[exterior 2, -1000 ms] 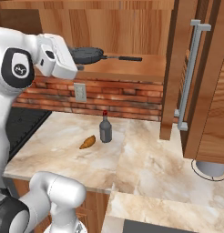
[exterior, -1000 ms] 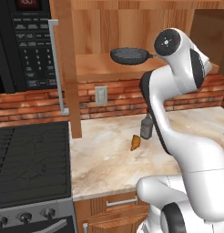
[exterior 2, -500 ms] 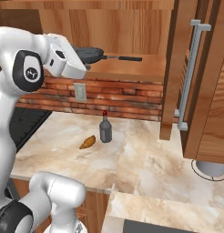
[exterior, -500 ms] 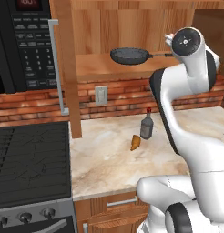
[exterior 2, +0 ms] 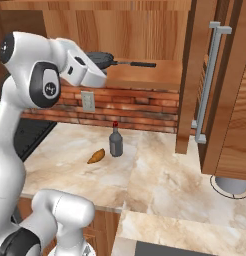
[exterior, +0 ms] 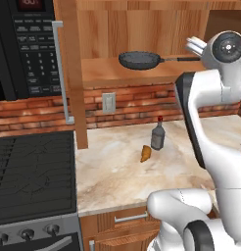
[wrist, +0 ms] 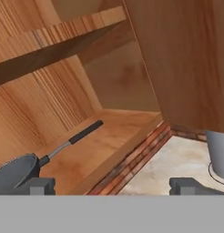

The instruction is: Pick the pan from the cabinet and place it on the stove. Then turn on the stove burner for the pan.

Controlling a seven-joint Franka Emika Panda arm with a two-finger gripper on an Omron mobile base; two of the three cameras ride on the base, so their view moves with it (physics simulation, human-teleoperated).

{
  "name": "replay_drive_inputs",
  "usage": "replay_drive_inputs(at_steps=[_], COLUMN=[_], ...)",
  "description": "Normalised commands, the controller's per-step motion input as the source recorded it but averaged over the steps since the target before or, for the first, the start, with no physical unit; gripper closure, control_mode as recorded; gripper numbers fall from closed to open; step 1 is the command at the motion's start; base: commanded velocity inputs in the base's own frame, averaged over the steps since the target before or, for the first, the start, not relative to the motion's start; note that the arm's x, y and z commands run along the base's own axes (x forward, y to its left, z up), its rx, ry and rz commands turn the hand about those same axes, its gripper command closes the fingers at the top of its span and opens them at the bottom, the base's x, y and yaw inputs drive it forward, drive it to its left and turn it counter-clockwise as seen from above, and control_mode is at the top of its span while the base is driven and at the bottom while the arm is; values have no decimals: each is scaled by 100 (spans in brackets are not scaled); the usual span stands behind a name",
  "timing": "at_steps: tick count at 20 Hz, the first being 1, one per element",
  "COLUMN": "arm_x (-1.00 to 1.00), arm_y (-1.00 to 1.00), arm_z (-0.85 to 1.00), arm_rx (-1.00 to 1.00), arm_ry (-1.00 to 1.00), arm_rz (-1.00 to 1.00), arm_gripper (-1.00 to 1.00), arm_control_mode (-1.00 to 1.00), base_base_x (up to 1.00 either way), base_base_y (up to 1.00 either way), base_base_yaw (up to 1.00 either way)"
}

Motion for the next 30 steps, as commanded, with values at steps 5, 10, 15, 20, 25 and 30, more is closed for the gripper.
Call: replay_drive_inputs(at_steps=[5,10,15,20,25,30], arm_x=[-18,-22,-24,-29,-35,-42], arm_y=[-1,0,0,0,0,8], arm_z=[0,0,0,5,15,16], arm_rx=[0,0,-4,-5,-7,-11], arm_ry=[-5,-6,-6,-8,-12,-13], arm_rz=[18,21,22,21,20,16], arm_gripper=[-100,-100,-100,-100,-100,-100], arm_control_mode=[-100,-100,-100,-100,-100,-100], base_base_x=[0,0,0,0,0,0], base_base_y=[0,0,0,0,0,0], base_base_yaw=[0,0,0,0,0,0])
